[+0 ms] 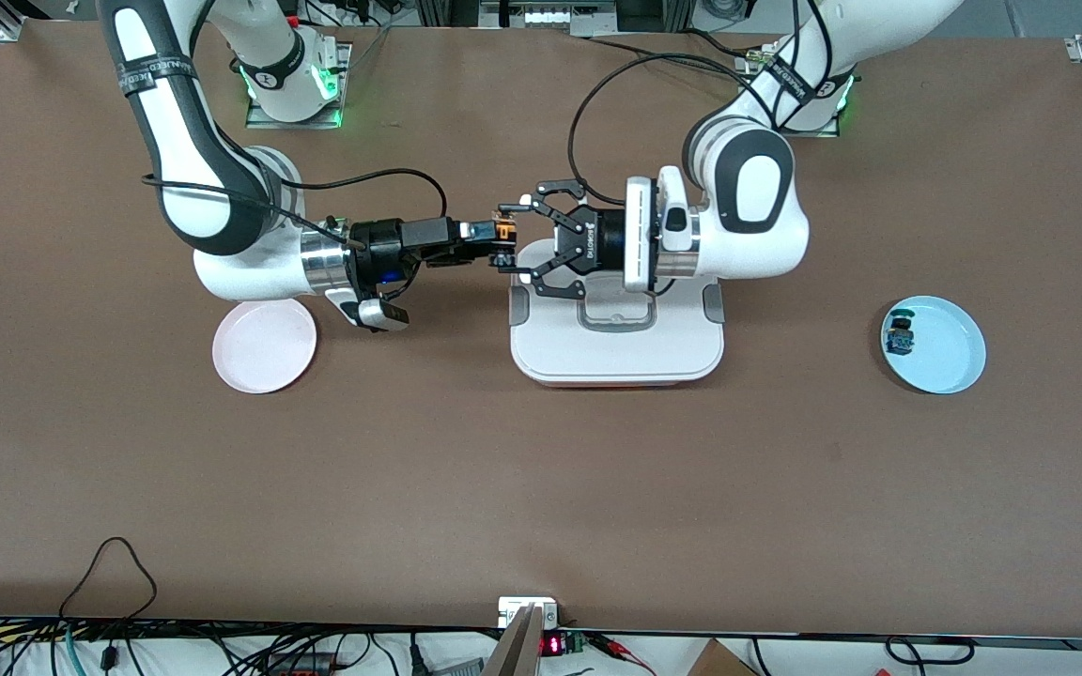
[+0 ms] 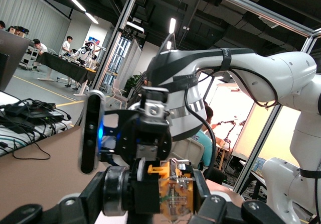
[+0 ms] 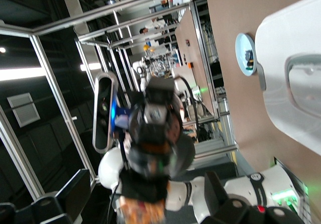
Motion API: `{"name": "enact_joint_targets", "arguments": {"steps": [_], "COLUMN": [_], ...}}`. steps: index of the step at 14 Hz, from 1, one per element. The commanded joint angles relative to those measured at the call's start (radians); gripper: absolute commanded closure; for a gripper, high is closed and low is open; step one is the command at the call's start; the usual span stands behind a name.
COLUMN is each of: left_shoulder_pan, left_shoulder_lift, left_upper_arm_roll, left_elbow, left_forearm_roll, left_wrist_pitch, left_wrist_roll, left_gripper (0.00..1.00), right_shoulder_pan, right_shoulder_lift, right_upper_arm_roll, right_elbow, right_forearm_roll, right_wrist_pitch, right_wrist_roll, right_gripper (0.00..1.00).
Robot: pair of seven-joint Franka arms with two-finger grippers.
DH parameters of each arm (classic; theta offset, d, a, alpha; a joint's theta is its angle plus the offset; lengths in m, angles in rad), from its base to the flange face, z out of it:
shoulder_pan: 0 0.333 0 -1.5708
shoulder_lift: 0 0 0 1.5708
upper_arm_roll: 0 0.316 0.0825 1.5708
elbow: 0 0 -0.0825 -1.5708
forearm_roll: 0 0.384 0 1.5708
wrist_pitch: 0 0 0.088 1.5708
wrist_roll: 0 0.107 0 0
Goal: Transfer orange switch to right arm and place
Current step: 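Hold the switch out with the left gripper while the right gripper approaches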
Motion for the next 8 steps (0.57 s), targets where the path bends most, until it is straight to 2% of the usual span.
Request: {"name": "enact_joint_targets", "arguments": {"steps": [1,8], "left_shoulder_pan": [-0.038,-0.035], "left_shoulder_lift": [0.0,0.001], "left_upper_arm_roll": [-0.002,-0.002], "left_elbow": [0.006,0.012], "left_forearm_roll": [-0.034,-0.034], "left_wrist_pitch": [0.055,0.055], "left_wrist_roll": [-0.004,-0.004], "left_gripper": [0.84,0.84], "right_shoulder_pan": [0.016,-0.001], "right_shoulder_lift": [0.03,0.005], "right_upper_arm_roll": [-0.003,-0.003], "right_elbow": [0.048,0.01], "right_forearm_roll": [0.032,0.015], "right_wrist_pitch": [0.029,0.017], "right_wrist_roll": [0.017,0.102], "right_gripper": [0.0,0.0]}}
